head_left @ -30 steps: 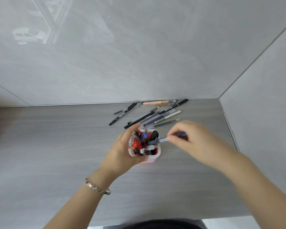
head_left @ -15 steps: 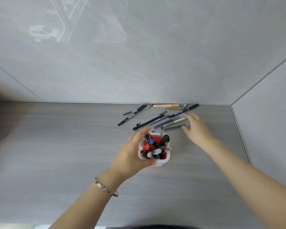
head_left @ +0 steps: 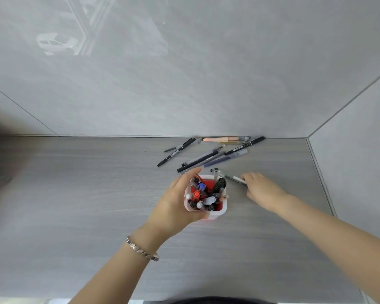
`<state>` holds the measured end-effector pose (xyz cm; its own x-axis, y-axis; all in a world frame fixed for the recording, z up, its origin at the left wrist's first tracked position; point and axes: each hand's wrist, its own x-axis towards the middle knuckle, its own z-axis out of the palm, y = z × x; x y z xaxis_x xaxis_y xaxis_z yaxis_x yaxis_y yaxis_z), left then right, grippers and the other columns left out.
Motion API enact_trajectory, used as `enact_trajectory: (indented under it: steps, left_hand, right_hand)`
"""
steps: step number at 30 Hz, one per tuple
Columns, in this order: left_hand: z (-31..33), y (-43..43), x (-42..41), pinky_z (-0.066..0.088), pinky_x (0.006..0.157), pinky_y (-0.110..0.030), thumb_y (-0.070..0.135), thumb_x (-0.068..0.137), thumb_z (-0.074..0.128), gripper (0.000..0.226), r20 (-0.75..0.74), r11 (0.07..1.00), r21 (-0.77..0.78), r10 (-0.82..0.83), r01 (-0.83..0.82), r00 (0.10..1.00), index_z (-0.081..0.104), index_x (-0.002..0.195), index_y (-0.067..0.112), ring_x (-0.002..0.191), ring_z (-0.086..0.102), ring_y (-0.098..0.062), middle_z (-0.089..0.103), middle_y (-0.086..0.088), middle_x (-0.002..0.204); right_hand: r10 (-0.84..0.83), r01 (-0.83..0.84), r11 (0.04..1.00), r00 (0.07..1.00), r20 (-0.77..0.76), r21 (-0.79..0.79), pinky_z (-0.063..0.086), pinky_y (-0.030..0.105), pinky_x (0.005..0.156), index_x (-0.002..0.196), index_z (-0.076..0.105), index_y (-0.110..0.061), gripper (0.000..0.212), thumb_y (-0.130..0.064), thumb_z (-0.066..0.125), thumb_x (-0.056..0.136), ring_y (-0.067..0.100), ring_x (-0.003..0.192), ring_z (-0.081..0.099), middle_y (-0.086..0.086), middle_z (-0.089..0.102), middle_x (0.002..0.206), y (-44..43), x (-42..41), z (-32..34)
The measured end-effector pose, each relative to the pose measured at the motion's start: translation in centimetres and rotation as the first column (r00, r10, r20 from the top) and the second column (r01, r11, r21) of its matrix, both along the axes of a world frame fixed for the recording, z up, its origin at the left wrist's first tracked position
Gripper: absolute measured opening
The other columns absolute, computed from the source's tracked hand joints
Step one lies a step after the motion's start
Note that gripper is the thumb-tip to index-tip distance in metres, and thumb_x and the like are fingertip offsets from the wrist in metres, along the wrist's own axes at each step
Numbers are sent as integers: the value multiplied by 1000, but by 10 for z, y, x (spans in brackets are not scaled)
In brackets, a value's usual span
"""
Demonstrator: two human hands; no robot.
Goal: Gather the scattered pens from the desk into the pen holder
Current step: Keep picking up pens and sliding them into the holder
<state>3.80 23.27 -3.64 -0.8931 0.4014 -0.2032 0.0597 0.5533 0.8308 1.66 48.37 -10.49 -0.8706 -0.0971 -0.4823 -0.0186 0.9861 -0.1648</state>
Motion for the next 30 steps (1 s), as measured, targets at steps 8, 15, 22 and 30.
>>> enact_trajectory:
  steps: [8, 15, 22, 30]
  left_hand:
    - [-2, -2, 0, 28, 79, 10, 18, 64, 81, 90, 11, 1000, 19, -3, 3, 1000, 21, 116, 60, 111, 38, 5, 41, 20, 122]
    - [-4, -2, 0, 33, 85, -3, 18, 62, 82, 92, 10, 1000, 30, -2, 2, 1000, 22, 116, 62, 105, 41, 12, 43, 20, 121]
    - [-4, -2, 2, 42, 101, -29, 16, 62, 82, 88, 71, 997, 69, 28, -33, 997, 27, 113, 62, 107, 41, 11, 41, 30, 117]
    - [-9, -3, 4, 37, 94, -18, 13, 64, 82, 101, 89, 995, 91, 35, -43, 995, 14, 121, 62, 120, 34, 5, 39, 24, 128]
  right_hand:
    - [-448, 346, 764, 892, -61, -545, 40, 23, 67, 123, 50, -20, 32, -28, 40, 94, 8, 75, 55, -11, 58, 78, -7, 44, 68]
    - [-226, 197, 923, 973, -50, -330, 49, 33, 74, 97, 66, -42, 21, -42, 47, 88, 14, 79, 62, -6, 72, 84, -18, 53, 182]
    - [-56, 48, 997, 987, -148, -57, 32, 33, 64, 94, 62, -5, 27, -28, 48, 91, 32, 77, 48, 8, 36, 84, -85, 21, 141]
    - [-85, 65, 994, 967, -241, -90, 40, 33, 63, 87, 68, -13, 23, -25, 48, 89, 34, 84, 58, 4, 44, 86, -84, 36, 140]
